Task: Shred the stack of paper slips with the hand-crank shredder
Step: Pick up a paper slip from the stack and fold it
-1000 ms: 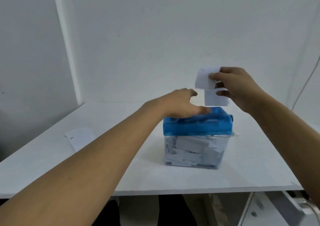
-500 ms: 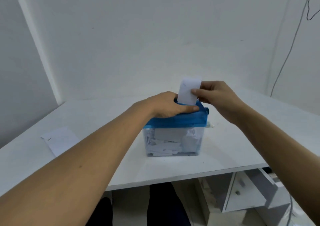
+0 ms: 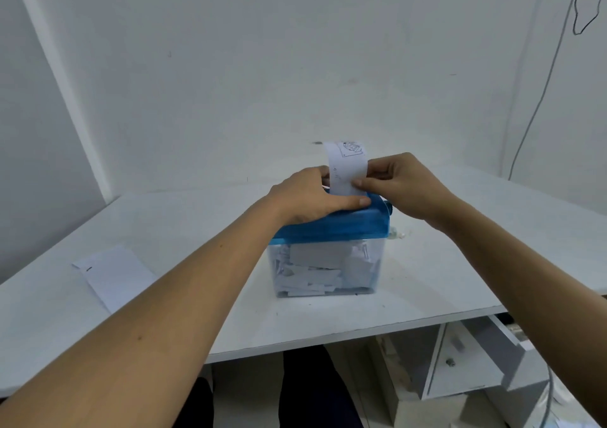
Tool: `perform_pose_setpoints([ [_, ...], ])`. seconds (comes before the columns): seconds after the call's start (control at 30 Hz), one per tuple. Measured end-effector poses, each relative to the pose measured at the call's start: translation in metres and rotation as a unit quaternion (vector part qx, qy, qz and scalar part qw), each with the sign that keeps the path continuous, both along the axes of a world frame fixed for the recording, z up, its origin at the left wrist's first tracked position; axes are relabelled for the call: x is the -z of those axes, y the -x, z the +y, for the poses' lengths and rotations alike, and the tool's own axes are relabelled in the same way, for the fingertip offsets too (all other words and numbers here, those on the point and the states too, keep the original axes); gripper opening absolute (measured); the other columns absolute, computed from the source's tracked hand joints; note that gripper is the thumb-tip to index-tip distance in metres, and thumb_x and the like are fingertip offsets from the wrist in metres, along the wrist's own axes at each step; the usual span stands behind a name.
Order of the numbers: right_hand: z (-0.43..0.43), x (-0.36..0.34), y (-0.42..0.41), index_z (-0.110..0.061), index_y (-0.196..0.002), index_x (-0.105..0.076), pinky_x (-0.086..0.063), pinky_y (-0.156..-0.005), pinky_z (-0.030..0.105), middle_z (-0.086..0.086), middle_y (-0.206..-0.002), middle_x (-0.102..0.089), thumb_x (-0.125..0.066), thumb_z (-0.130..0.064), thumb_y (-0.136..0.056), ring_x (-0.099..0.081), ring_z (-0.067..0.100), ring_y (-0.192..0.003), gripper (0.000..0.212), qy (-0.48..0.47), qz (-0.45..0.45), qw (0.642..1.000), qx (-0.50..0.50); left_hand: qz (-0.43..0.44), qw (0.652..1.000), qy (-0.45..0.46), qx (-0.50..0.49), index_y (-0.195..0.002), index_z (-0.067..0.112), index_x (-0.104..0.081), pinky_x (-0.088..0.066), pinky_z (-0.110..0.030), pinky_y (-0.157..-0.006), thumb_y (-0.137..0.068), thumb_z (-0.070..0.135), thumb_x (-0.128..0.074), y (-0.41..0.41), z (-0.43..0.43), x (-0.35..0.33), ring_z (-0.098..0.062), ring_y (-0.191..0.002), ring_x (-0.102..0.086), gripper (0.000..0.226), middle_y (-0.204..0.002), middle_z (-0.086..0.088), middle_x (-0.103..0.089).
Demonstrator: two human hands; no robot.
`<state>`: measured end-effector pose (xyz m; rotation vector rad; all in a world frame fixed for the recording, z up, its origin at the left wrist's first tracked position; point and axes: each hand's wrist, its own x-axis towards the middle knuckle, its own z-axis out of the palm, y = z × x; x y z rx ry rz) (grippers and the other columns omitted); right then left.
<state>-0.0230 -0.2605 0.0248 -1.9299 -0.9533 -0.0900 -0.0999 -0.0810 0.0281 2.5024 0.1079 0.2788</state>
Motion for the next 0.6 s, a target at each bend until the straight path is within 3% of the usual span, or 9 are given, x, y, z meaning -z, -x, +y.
perform_pose_setpoints([
  [0.03,-0.001,0.002,0.000,-0.022,-0.103,-0.079,-0.051,-0.068,0.014,-0.012,-0.093,-0.078,-0.065,-0.019,-0.096,-0.072,0.004,-0.082,0.015,-0.005,0.004,1.000,0.001,-0.012,1.000,0.028,-0.003,-0.120,0.039,-0.062,-0.050,-0.037,-0.100,-0.061,0.079,-0.074,-0.002,0.003,0.000,-0.005,-0.105,-0.064,0.073,-0.113,0.021,-0.067],
  [0.13,-0.003,0.001,-0.001,-0.020,-0.109,-0.077,-0.057,-0.078,0.020,-0.011,-0.097,-0.077,-0.065,-0.022,-0.097,-0.072,0.007,-0.087,0.017,-0.003,0.002,1.000,0.009,-0.020,0.998,0.053,-0.014,-0.112,0.027,-0.063,-0.050,-0.038,-0.101,-0.084,0.045,-0.076,-0.007,0.008,0.000,-0.008,-0.103,-0.063,0.036,-0.110,0.015,-0.067],
  [0.27,0.000,0.000,0.003,-0.016,-0.110,-0.076,-0.058,-0.080,0.026,-0.005,-0.098,-0.077,-0.063,-0.024,-0.098,-0.071,0.013,-0.087,0.020,0.028,-0.029,0.999,0.031,-0.026,0.999,0.042,-0.014,-0.110,0.028,-0.070,-0.050,-0.044,-0.100,-0.084,0.045,-0.072,-0.010,0.009,0.002,-0.014,-0.103,-0.066,0.031,-0.108,0.013,-0.070],
  [0.37,0.004,0.001,0.007,-0.017,-0.115,-0.074,-0.051,-0.071,0.015,-0.006,-0.104,-0.074,-0.060,-0.024,-0.099,-0.066,0.008,-0.087,0.022,0.039,-0.054,0.997,0.046,-0.048,0.997,0.052,-0.005,-0.107,0.038,-0.068,-0.051,-0.044,-0.100,-0.085,0.044,-0.072,-0.008,0.011,0.003,-0.012,-0.103,-0.066,0.023,-0.108,0.019,-0.070],
  [0.43,0.003,0.004,0.008,-0.018,-0.105,-0.075,-0.046,-0.070,0.017,-0.005,-0.099,-0.072,-0.057,-0.028,-0.101,-0.063,0.008,-0.084,0.021,0.046,-0.054,0.996,0.050,-0.055,0.997,0.049,0.005,-0.109,0.041,-0.067,-0.050,-0.044,-0.101,-0.087,0.043,-0.072,-0.007,0.011,0.004,-0.010,-0.104,-0.065,0.023,-0.108,0.021,-0.068],
  [0.5,-0.001,0.010,0.007,-0.017,-0.103,-0.072,-0.051,-0.075,0.022,-0.005,-0.099,-0.071,-0.049,-0.028,-0.104,-0.063,0.010,-0.089,0.026,-0.005,-0.011,0.999,0.052,-0.053,0.998,0.042,0.010,-0.115,0.036,-0.068,-0.050,-0.045,-0.102,-0.090,0.040,-0.071,-0.007,0.011,0.005,-0.009,-0.105,-0.063,0.026,-0.109,0.020,-0.067],
  [0.6,-0.016,0.034,-0.002,-0.016,-0.116,-0.067,-0.057,-0.088,0.033,-0.002,-0.102,-0.068,-0.041,-0.003,-0.098,-0.065,0.014,-0.102,0.034,-0.134,0.050,0.983,0.119,-0.050,0.998,0.026,0.014,-0.124,0.037,-0.065,-0.048,-0.046,-0.103,-0.092,0.039,-0.069,-0.006,0.010,0.005,-0.011,-0.109,-0.062,0.033,-0.115,0.019,-0.066],
])
